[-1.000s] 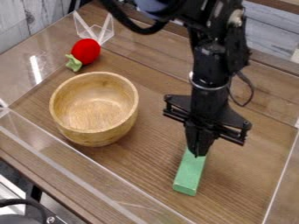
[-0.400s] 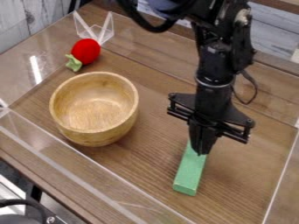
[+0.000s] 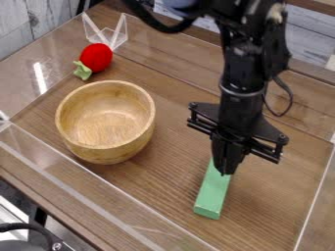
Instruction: Put the green block in the brown bowl
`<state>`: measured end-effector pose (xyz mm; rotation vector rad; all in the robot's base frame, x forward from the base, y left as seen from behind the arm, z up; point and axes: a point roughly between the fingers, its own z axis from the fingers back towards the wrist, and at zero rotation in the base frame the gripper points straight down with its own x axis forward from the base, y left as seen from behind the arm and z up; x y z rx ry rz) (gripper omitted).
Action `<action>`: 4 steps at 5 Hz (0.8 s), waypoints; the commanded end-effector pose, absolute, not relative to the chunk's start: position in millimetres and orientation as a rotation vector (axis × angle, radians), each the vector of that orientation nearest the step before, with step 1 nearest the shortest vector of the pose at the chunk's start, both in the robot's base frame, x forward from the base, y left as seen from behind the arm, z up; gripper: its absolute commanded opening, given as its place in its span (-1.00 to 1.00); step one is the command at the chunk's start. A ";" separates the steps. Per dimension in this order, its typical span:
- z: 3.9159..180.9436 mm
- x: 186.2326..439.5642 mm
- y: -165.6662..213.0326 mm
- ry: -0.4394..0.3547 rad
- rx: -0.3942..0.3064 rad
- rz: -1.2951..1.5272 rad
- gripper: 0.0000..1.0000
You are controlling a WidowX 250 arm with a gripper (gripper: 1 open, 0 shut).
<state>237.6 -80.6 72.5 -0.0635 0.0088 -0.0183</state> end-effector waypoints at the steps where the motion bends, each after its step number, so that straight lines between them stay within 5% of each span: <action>1: 84.8 235.3 -72.5 -0.027 -0.073 -0.068 -1.00; 2: 80.2 235.7 -61.7 -0.018 -0.074 -0.086 1.00; 3: 77.5 236.7 -51.4 -0.014 -0.075 -0.101 -1.00; 4: 77.9 231.6 -49.0 -0.010 -0.076 -0.108 -1.00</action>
